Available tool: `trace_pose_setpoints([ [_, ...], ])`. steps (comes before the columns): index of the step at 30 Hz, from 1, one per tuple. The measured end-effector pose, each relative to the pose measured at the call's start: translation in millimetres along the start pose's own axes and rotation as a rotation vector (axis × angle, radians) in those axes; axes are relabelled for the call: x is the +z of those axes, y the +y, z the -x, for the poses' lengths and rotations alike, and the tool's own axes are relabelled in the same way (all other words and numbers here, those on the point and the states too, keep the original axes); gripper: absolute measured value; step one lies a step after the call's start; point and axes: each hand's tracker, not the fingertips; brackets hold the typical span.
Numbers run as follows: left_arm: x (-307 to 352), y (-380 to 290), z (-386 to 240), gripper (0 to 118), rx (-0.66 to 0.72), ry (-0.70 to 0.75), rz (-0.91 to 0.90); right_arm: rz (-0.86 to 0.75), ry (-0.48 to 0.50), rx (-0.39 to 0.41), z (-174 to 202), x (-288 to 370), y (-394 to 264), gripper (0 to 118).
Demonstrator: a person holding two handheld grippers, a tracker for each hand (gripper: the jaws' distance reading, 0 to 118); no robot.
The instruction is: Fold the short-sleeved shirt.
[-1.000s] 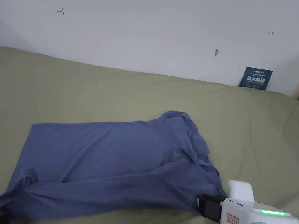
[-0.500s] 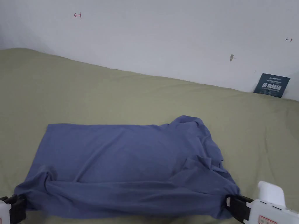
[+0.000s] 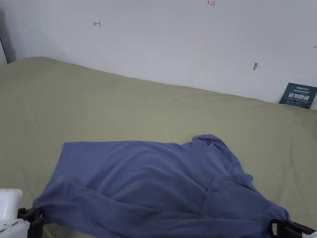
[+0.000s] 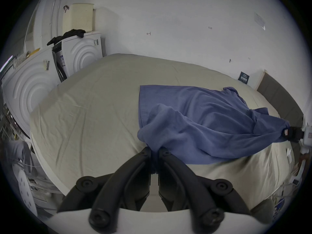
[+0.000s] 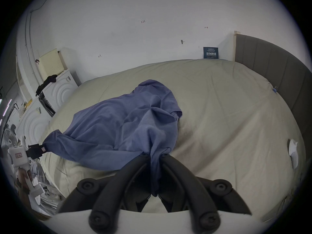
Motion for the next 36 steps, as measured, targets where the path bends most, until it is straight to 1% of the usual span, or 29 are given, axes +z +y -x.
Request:
trace_pose_setpoints([
  [5,20,-1,20,8,-0.011,-0.031,0.043,0.025,-0.044,-0.013,-11,31,-2,7],
  [7,28,-3,23,8,-0.07,-0.033,0.057,0.037,-0.056,-0.017,-17,41,-4,7],
  [9,30,-7,23,8,-0.108,-0.013,0.095,0.065,-0.065,-0.04,-23,47,-10,7],
  [11,32,-13,24,8,-0.107,-0.02,0.135,0.096,-0.092,-0.048,-29,47,-18,7],
  [14,29,-27,21,8,-0.095,-0.03,0.195,0.191,-0.129,-0.05,-35,42,-33,7],
  [16,25,-38,18,8,-0.111,-0.028,0.232,0.233,-0.136,-0.044,-37,36,-44,7],
  [18,19,-48,16,8,-0.126,0.005,0.283,0.267,-0.151,-0.032,-38,31,-54,7],
  [19,18,-52,16,8,-0.128,-0.001,0.287,0.274,-0.151,-0.037,-40,29,-57,7],
  [20,17,-55,17,11,-0.125,-0.001,0.297,0.284,-0.152,-0.047,-41,28,-59,8],
  [21,18,-58,18,17,-0.108,0.0,0.302,0.296,-0.143,-0.065,-42,28,-60,13],
  [22,20,-58,19,40,-0.088,-0.003,0.305,0.306,-0.137,-0.075,-41,29,-60,39],
  [23,25,-58,20,56,-0.068,0.003,0.293,0.302,-0.14,-0.074,-40,33,-59,73],
  [24,32,-55,21,63,-0.053,0.009,0.274,0.28,-0.151,-0.059,-35,40,-57,73],
  [25,42,-51,21,63,-0.052,0.005,0.251,0.258,-0.168,-0.026,-31,46,-53,81],
  [26,52,-44,20,76,-0.045,-0.01,0.211,0.228,-0.176,0.001,-25,54,-49,96],
  [28,75,-27,12,76,-0.06,-0.017,0.132,0.157,-0.157,0.029,-13,72,-35,91],
  [31,98,-2,-11,76,-0.093,-0.004,0.04,0.062,-0.149,0.048,15,87,-17,92],
  [34,100,15,-40,78,-0.106,-0.019,-0.057,-0.034,-0.127,0.071,47,92,-7,92],
  [36,98,19,-60,78,-0.102,-0.039,-0.085,-0.054,-0.112,0.105,70,90,-6,92],
])
